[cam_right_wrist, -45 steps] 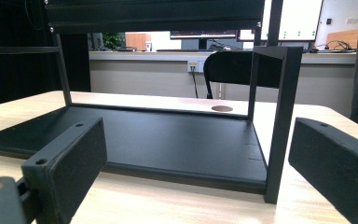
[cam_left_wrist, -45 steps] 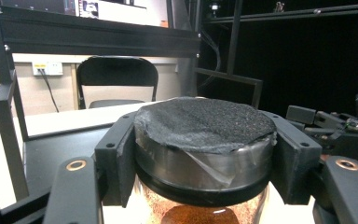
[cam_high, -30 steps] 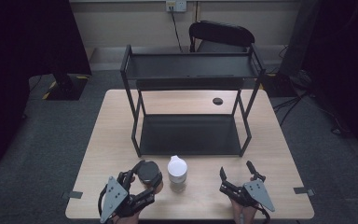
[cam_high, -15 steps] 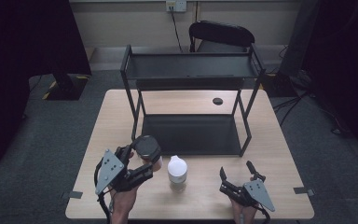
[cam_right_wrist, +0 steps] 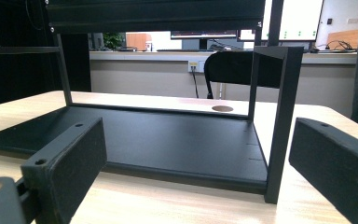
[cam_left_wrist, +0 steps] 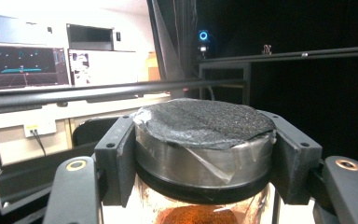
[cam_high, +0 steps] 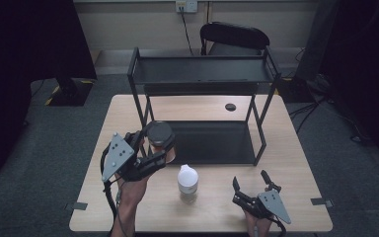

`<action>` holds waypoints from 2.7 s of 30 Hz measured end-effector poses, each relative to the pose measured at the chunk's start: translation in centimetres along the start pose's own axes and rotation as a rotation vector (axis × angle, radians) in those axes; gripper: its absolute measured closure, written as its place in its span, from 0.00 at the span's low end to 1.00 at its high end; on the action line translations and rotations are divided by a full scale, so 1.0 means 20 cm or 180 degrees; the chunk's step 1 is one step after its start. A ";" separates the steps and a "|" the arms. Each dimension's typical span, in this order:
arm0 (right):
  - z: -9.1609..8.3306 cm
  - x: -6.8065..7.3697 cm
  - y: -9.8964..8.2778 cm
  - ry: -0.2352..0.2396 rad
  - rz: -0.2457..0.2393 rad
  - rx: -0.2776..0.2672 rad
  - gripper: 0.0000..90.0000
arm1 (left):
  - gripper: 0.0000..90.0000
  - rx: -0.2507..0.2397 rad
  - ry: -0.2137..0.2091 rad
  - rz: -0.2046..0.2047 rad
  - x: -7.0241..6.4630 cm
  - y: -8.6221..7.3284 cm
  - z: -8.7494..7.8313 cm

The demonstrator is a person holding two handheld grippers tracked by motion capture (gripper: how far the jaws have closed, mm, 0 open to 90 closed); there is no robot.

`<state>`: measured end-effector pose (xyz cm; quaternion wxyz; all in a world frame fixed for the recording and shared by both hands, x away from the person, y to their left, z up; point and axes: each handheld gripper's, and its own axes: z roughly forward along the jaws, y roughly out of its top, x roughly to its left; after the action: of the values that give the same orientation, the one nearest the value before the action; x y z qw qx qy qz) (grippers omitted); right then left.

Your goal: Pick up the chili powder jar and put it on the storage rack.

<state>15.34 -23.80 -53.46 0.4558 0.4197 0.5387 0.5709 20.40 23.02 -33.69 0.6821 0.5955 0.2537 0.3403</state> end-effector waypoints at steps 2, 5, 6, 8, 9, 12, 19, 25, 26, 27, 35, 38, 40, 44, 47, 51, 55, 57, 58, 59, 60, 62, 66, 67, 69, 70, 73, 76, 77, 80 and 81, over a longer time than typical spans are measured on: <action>0.00 0.00 0.00 0.0000 0.0000 0.0000 0.03 | 0.39 -0.0006 0.0004 -0.0003 0.01 0.02 0.03; 0.00 0.00 0.00 0.0000 0.0000 0.0000 0.03 | 0.39 0.0001 0.0000 0.0002 0.03 0.06 0.07; 0.00 0.00 0.00 0.0000 0.0000 0.0001 0.03 | 0.39 0.0005 0.0003 0.0005 0.04 0.07 0.08; 0.00 0.00 0.00 0.0000 0.0000 0.0000 0.03 | 0.39 0.0014 0.0034 0.0015 0.05 0.09 0.11; 0.00 0.00 0.00 0.0000 0.0001 0.0001 0.03 | 0.39 0.0010 0.0049 0.0014 0.05 0.10 0.12; 0.00 0.00 0.00 -0.0001 0.0000 0.0001 0.03 | 0.39 -0.0007 0.0128 -0.0119 0.05 0.16 0.16; 0.00 0.00 0.00 0.0002 0.0001 0.0001 0.03 | 0.39 -0.0033 0.0210 -0.0006 0.03 0.29 0.28; 0.00 0.00 0.00 0.0007 0.0001 0.0002 0.03 | 0.39 0.0029 0.0280 -0.0017 0.06 0.38 0.42; 0.00 0.00 0.00 0.0009 0.0000 0.0002 0.03 | 0.39 0.0039 0.0296 -0.0028 0.07 0.39 0.44; 0.00 0.00 0.00 0.0013 0.0000 0.0002 0.03 | 0.39 0.0051 0.0306 -0.0030 0.07 0.39 0.46; 0.00 -0.01 0.00 0.0031 -0.0001 0.0001 0.03 | 0.39 0.0055 0.0386 -0.0059 0.12 0.44 0.60; 0.00 -0.01 0.00 0.0033 -0.0001 0.0002 0.03 | 0.39 0.0038 0.0410 -0.0028 0.13 0.46 0.65; 0.00 -0.01 0.00 0.0033 -0.0001 0.0001 0.03 | 0.39 0.0045 0.0415 -0.0027 0.14 0.48 0.68; 0.00 -0.01 0.00 0.0038 -0.0002 0.0001 0.03 | 0.39 0.0074 0.0439 -0.0004 0.17 0.50 0.75; 0.00 -0.01 0.00 0.0041 -0.0002 0.0001 0.03 | 0.39 0.0084 0.0469 0.0023 0.17 0.48 0.79; 0.00 -0.01 0.00 0.0042 -0.0001 0.0001 0.03 | 0.39 0.0107 0.0581 0.0040 0.17 0.46 0.85; 0.00 -0.01 0.00 0.0042 -0.0001 0.0001 0.03 | 0.39 0.0168 0.0629 -0.0045 0.20 0.46 0.90; 0.00 -0.01 0.00 0.0043 -0.0001 0.0001 0.03 | 0.39 0.0178 0.0651 -0.0055 0.21 0.45 0.92; 0.00 -0.01 0.00 0.0043 -0.0001 0.0001 0.03 | 0.39 0.0196 0.0673 -0.0030 0.20 0.45 0.93; 0.00 -0.01 0.00 0.0044 -0.0001 0.0001 0.03 | 0.39 0.0215 0.0680 0.0014 0.20 0.45 0.94; 0.00 -0.01 0.00 0.0047 -0.0001 0.0001 0.03 | 0.39 0.0241 0.0688 0.0028 0.20 0.45 0.95; 0.00 -0.01 0.00 0.0048 -0.0001 0.0001 0.03 | 0.39 0.0274 0.0683 0.0010 0.20 0.44 0.96; 0.00 -0.01 0.00 0.0050 0.0000 0.0001 0.03 | 0.39 0.0279 0.0692 -0.0025 0.20 0.43 0.97; 0.00 -0.01 0.00 0.0055 -0.0001 0.0001 0.03 | 0.39 0.0277 0.0695 -0.0044 0.20 0.43 0.97; 0.00 -0.01 0.00 0.0055 -0.0001 0.0002 0.03 | 0.39 0.0248 0.0687 -0.0082 0.21 0.42 0.96; 0.00 -0.01 0.00 0.0055 -0.0002 0.0002 0.03 | 0.39 0.0241 0.0674 -0.0115 0.22 0.42 0.96; 0.00 -0.01 0.00 0.0055 -0.0002 0.0001 0.03 | 0.39 0.0245 0.0627 -0.0110 0.24 0.42 0.95; 0.00 -0.01 0.00 0.0054 -0.0002 0.0001 0.03 | 0.39 0.0226 0.0638 -0.0109 0.23 0.41 0.95; 0.00 -0.01 0.00 0.0054 -0.0002 0.0001 0.03 | 0.39 0.0226 0.0633 -0.0112 0.24 0.41 0.95; 0.00 -0.01 0.00 0.0054 -0.0002 0.0001 0.03 | 0.39 0.0230 0.0621 -0.0119 0.24 0.41 0.95; 0.00 -0.01 0.00 0.0054 -0.0001 0.0001 0.03 | 0.39 0.0228 0.0636 -0.0127 0.24 0.41 0.95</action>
<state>15.35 -24.08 -53.45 0.4512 0.4148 0.5428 0.5742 36.36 14.97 -22.18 0.6383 0.5774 0.3443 0.3750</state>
